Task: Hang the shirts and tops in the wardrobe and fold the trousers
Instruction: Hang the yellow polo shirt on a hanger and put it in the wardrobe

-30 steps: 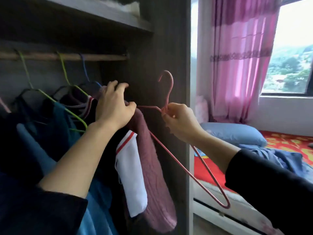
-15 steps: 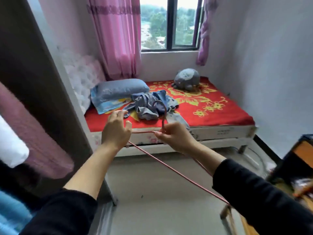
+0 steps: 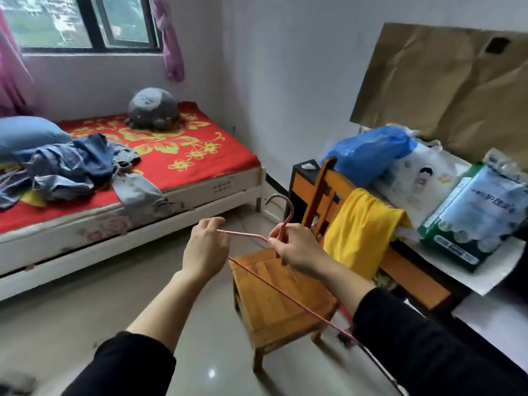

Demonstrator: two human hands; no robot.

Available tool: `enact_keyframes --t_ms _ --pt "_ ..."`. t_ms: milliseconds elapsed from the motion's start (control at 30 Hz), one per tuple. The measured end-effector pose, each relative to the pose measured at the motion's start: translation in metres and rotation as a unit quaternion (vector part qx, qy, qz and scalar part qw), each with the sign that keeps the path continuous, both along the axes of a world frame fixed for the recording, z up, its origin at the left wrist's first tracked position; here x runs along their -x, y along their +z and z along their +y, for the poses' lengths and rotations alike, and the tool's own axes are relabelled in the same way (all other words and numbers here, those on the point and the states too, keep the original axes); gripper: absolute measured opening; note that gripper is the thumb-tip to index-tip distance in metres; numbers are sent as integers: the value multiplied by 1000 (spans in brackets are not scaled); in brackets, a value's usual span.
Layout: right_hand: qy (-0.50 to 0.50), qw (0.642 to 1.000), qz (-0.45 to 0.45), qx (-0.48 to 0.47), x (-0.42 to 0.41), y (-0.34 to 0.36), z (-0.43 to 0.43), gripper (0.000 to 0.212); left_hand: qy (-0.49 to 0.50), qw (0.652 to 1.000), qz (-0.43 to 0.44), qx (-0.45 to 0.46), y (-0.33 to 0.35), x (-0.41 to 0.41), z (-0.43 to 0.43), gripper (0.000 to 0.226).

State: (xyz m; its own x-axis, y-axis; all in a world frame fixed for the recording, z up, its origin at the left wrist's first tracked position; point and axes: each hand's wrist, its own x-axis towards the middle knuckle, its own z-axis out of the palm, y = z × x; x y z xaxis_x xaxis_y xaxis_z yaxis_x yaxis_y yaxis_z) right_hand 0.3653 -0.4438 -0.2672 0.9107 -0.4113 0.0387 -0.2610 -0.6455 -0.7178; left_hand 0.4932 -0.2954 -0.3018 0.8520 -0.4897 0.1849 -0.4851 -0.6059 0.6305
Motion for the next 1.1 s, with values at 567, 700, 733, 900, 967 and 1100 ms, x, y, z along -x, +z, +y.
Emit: enact_keyframes --t_ms 567,700,733,900,967,1100 --pt "-280 939 -163 114 105 29 -280 21 -249 965 53 -67 -23 89 -339 53" --pt "-287 938 -144 130 112 24 -317 19 -301 944 7 -133 -15 104 -405 82" --pt "-288 939 -138 131 113 23 -324 18 -301 942 7 -151 -12 107 -418 88" --pt "-296 944 -77 124 121 13 -359 19 -282 897 64 -334 -14 120 -468 77" --pt "-289 946 -74 126 122 10 -371 18 -288 877 61 -381 -13 126 -478 49" --pt "-260 958 -64 104 123 7 -385 19 -310 873 28 -375 -11 140 -480 11"
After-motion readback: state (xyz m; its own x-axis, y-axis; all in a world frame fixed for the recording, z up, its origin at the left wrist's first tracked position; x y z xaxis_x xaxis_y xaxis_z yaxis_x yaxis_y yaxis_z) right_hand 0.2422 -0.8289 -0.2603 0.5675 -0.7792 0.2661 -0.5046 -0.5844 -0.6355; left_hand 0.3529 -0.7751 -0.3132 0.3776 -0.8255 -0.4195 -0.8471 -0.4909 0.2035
